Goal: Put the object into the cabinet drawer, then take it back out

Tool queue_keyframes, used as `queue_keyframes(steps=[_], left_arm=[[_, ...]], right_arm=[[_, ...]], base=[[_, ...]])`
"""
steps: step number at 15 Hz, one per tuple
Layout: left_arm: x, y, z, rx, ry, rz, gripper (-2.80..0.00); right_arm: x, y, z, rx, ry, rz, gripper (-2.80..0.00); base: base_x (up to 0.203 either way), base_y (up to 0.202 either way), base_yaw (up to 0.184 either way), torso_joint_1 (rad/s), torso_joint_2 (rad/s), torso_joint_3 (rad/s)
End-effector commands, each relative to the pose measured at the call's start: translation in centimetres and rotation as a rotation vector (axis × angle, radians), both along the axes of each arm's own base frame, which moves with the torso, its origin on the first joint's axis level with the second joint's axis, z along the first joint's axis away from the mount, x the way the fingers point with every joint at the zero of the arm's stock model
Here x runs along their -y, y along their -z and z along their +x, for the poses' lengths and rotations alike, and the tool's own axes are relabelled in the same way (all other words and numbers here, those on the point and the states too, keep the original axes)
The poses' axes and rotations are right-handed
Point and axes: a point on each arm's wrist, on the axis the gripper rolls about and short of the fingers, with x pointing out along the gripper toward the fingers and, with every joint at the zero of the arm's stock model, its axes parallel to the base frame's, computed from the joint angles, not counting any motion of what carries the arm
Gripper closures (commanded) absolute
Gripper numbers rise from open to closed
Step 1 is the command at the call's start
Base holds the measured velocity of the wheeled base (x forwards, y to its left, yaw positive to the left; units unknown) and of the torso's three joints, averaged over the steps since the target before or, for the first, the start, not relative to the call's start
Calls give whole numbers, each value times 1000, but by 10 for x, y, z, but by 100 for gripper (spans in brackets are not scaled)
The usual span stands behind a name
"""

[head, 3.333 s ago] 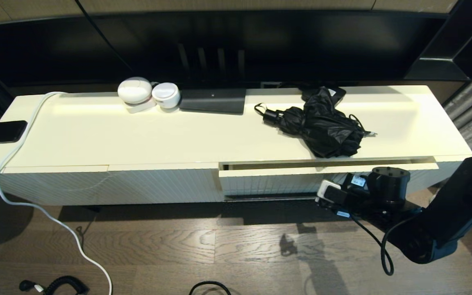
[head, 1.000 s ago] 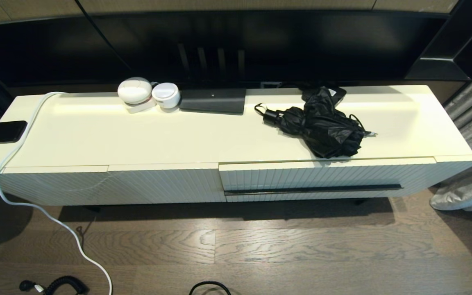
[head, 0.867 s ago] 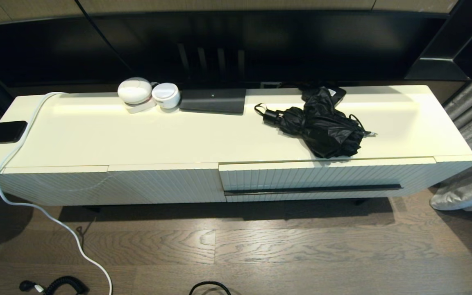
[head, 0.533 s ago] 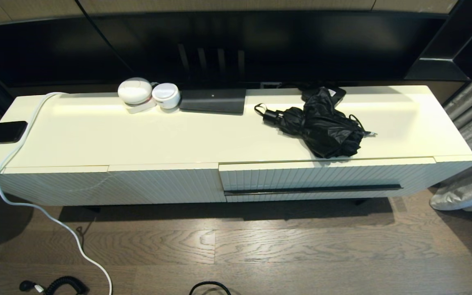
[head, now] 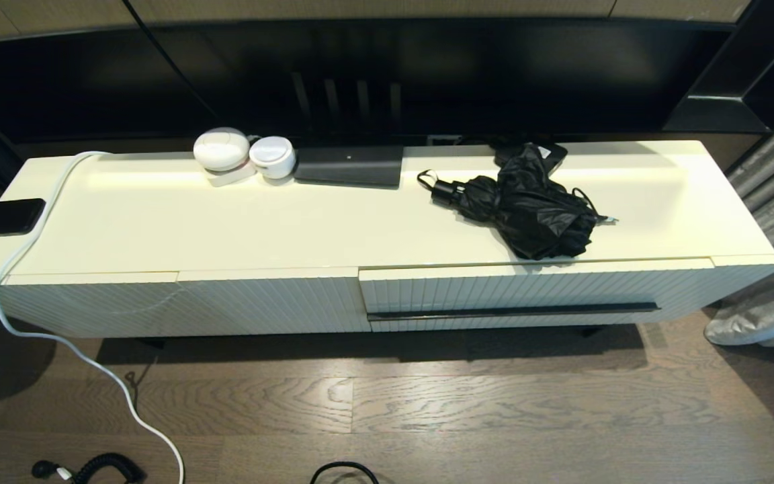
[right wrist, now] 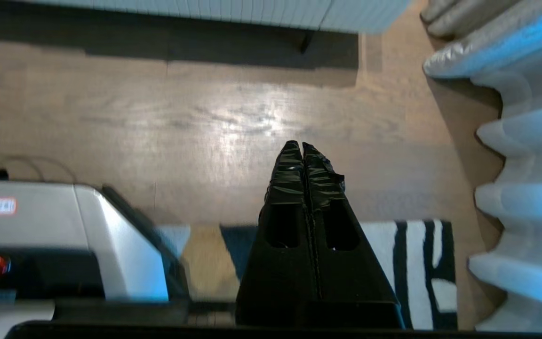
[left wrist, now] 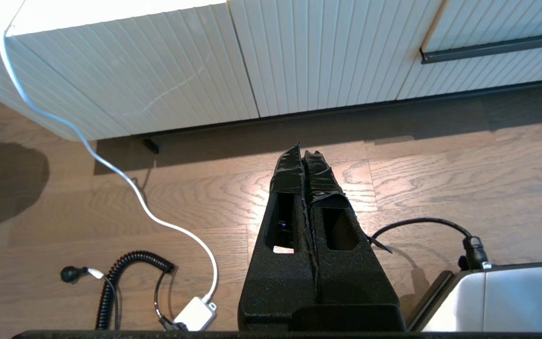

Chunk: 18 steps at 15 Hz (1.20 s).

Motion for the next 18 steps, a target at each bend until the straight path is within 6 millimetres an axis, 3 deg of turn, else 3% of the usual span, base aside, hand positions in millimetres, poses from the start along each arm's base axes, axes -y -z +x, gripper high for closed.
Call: queue_keyframes(steps=[1, 5, 8, 11, 18], left_arm=[[0, 0, 0, -1, 2, 1, 0], [0, 0, 0, -1, 0, 1, 0], [0, 0, 0, -1, 1, 1, 0], [0, 0, 0, -1, 0, 1, 0], [0, 0, 0, -1, 0, 1, 0]], right_arm=[[0, 9, 11, 29, -5, 1, 0], [-3, 25, 30, 117, -137, 16, 0], [-3, 38, 37, 120, -131, 20, 0], [-3, 39, 41, 203, -119, 48, 0], [-2, 40, 41, 196, -102, 104, 0]], base=[[0, 0, 0, 0, 0, 0], [0, 0, 0, 0, 0, 0], [0, 0, 0, 0, 0, 0], [0, 0, 0, 0, 0, 0], [0, 0, 0, 0, 0, 0]])
